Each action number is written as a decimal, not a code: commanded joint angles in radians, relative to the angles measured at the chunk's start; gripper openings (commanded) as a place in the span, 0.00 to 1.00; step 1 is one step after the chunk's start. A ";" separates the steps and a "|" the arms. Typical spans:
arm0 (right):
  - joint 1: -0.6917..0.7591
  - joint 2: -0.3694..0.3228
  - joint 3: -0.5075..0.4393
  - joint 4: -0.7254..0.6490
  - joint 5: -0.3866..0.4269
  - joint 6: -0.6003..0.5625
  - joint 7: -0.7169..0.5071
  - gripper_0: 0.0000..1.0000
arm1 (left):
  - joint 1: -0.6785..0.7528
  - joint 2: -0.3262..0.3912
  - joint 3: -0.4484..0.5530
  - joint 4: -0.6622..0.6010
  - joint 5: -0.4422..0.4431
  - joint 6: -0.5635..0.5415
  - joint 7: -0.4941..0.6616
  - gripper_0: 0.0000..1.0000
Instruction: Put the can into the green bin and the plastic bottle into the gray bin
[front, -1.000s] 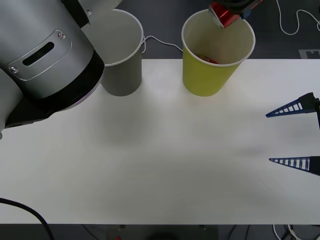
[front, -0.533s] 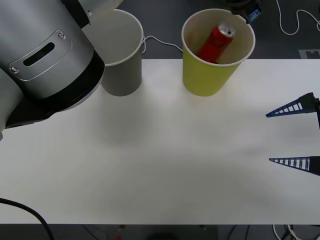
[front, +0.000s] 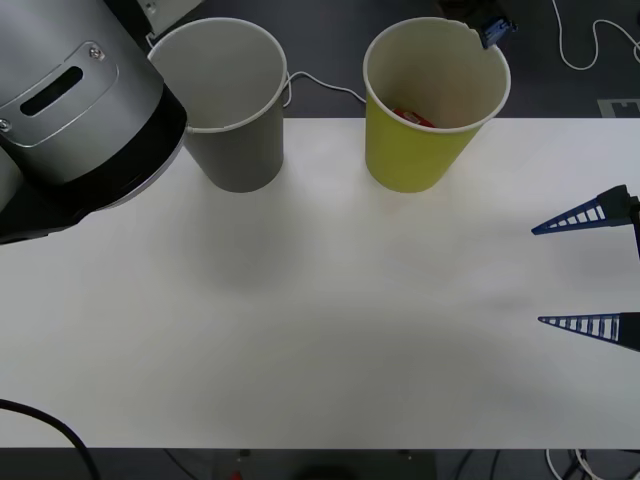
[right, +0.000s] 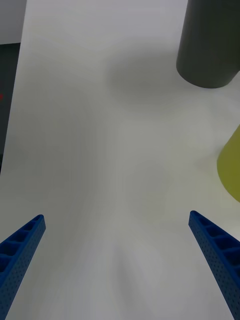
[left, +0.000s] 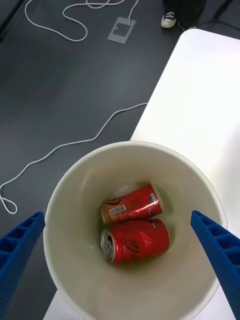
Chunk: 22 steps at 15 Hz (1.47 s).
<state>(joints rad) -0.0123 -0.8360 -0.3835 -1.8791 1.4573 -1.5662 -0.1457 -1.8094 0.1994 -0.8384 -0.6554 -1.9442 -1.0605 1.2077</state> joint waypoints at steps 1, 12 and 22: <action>0.000 0.000 0.000 0.000 0.000 0.000 0.000 1.00 | 0.001 0.072 0.002 -0.013 0.099 -0.055 -0.071 1.00; 0.000 0.000 0.000 0.000 0.000 0.000 0.000 1.00 | 0.562 0.617 0.384 -0.946 0.194 -0.339 -0.120 1.00; 0.000 0.000 0.000 0.000 0.000 0.000 0.000 1.00 | 1.092 0.830 0.802 -1.113 0.433 -0.398 -0.559 1.00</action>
<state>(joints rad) -0.0123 -0.8360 -0.3835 -1.8791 1.4573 -1.5662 -0.1457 -0.7850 0.9995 -0.0764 -1.7720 -1.5417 -1.4647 0.7157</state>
